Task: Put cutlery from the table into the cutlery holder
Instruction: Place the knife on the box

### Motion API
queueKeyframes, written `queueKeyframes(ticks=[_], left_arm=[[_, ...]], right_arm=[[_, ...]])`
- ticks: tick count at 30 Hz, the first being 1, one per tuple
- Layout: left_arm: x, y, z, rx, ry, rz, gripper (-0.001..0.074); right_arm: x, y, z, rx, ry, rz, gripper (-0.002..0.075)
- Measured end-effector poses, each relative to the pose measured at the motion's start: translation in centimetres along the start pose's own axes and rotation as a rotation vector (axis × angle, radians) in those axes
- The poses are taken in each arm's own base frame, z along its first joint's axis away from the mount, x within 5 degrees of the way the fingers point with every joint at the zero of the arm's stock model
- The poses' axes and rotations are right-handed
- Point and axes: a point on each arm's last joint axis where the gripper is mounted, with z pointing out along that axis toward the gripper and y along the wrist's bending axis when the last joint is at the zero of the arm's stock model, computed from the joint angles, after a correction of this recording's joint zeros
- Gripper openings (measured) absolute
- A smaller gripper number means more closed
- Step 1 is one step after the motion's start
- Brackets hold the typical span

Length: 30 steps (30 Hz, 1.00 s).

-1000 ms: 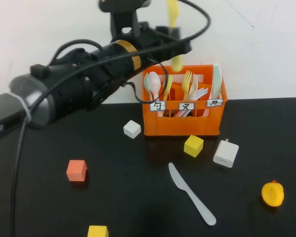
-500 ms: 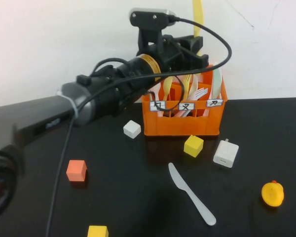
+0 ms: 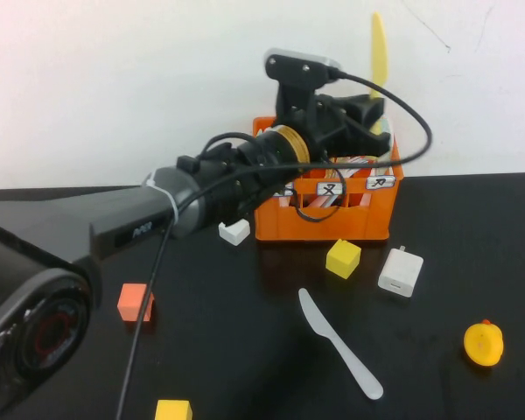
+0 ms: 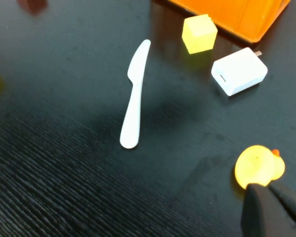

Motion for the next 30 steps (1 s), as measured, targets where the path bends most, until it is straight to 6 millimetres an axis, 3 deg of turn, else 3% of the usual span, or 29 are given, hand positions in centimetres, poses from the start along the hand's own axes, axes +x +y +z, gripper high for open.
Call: queueKeyframes(ticks=[5, 22, 30], left_arm=[[1.0, -0.4, 0.5, 0.045, -0.016, 0.019, 0.0101], [6.1, 0.9, 2.1, 0.095, -0.035, 0.11, 0.0101], [5.4, 0.7, 1.9, 0.155, -0.126, 0.104, 0.0101]], right_arm=[[0.0, 0.0, 0.0, -0.004, 0.002, 0.0, -0.0002], [0.3, 0.6, 0.0, -0.065, 0.034, 0.0, -0.0002], [0.3, 0.6, 0.0, -0.068, 0.036, 0.0, -0.0002]])
